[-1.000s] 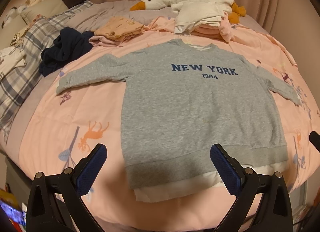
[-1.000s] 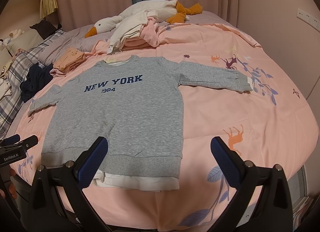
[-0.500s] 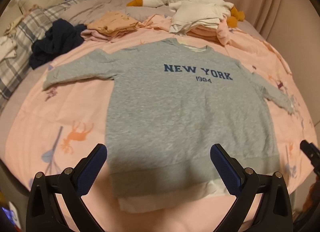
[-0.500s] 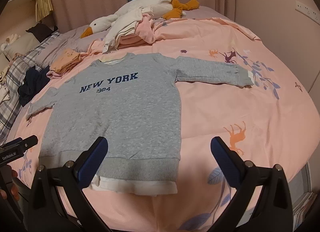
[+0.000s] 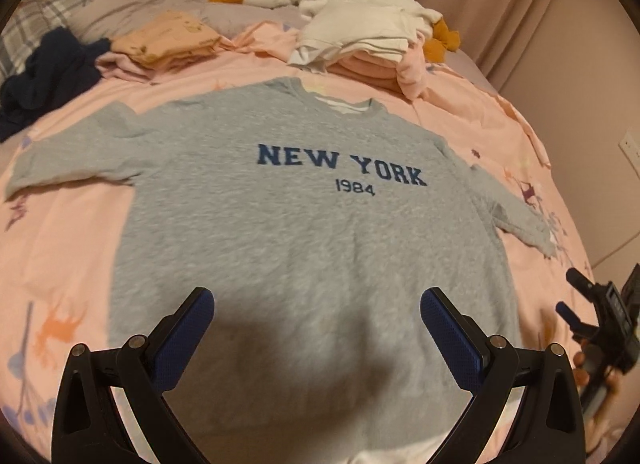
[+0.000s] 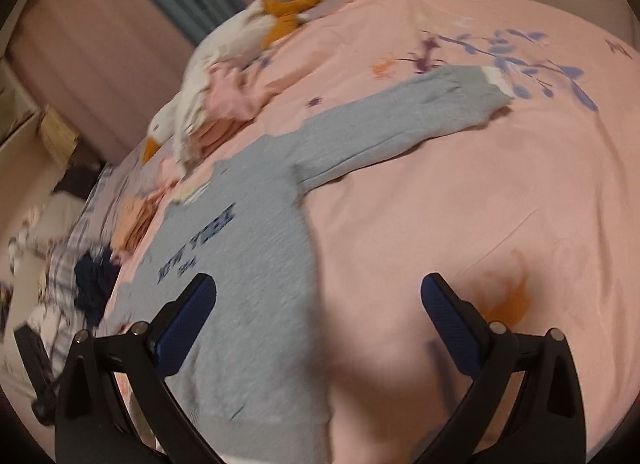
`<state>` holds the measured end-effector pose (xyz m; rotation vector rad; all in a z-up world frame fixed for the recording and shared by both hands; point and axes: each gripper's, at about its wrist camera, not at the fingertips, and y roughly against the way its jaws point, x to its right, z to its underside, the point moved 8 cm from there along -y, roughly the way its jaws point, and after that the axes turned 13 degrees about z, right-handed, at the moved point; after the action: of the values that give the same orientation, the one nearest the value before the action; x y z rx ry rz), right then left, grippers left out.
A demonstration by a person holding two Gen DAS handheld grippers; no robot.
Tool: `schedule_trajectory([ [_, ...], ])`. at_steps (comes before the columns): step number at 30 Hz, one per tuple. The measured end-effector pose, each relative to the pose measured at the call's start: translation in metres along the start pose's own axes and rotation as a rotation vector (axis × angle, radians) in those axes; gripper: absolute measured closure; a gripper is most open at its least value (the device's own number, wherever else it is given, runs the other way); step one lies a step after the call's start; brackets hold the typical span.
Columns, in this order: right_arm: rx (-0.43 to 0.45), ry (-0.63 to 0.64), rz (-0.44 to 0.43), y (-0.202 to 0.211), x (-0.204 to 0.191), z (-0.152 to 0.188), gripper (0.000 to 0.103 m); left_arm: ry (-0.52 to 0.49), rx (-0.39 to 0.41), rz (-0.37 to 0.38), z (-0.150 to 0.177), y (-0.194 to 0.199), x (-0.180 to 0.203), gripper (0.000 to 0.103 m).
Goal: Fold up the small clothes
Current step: 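Grasp the sweatshirt sleeve cuff with the right tool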
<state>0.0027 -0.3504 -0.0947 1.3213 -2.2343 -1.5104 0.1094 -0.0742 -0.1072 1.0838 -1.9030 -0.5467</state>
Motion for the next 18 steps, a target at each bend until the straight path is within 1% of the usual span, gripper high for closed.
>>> schedule_trajectory([
  [4, -0.023, -0.171, -0.06, -0.03, 0.033, -0.038, 0.0, 0.023, 0.003, 0.016, -0.01, -0.014, -0.002, 0.001],
  [5, -0.027, -0.201, -0.061, -0.038, 0.039, -0.045, 0.001, 0.025, 0.002, 0.016, -0.012, -0.018, -0.003, 0.001],
  [6, -0.031, -0.233, -0.051, -0.047, 0.046, -0.053, 0.001, 0.026, 0.002, 0.014, -0.014, -0.021, -0.003, 0.001],
  [7, -0.041, -0.276, -0.023, -0.062, 0.057, -0.064, 0.001, 0.027, 0.0, 0.011, -0.015, -0.023, -0.003, 0.001],
  [9, -0.046, -0.318, 0.002, -0.08, 0.068, -0.079, 0.004, 0.026, -0.004, 0.002, -0.02, -0.028, -0.005, 0.001],
  [12, -0.006, -0.391, 0.0, -0.092, 0.075, -0.106, 0.005, 0.024, -0.01, -0.012, -0.025, -0.035, -0.007, 0.001],
  [14, 0.019, -0.433, 0.004, -0.097, 0.081, -0.121, 0.008, 0.023, -0.014, -0.018, -0.028, -0.039, -0.009, 0.001],
  [15, 0.026, -0.459, 0.01, -0.101, 0.085, -0.128, 0.013, 0.022, -0.017, -0.022, -0.029, -0.04, -0.01, 0.001],
  [16, 0.033, -0.472, 0.017, -0.102, 0.091, -0.132, 0.02, 0.023, -0.02, -0.026, -0.029, -0.041, -0.011, 0.001],
  [17, 0.045, -0.496, 0.034, -0.105, 0.096, -0.138, 0.025, 0.024, -0.022, -0.028, -0.03, -0.042, -0.013, 0.001],
  [18, 0.049, -0.504, 0.04, -0.105, 0.1, -0.14, 0.036, 0.026, -0.023, -0.031, -0.031, -0.043, -0.015, 0.001],
])
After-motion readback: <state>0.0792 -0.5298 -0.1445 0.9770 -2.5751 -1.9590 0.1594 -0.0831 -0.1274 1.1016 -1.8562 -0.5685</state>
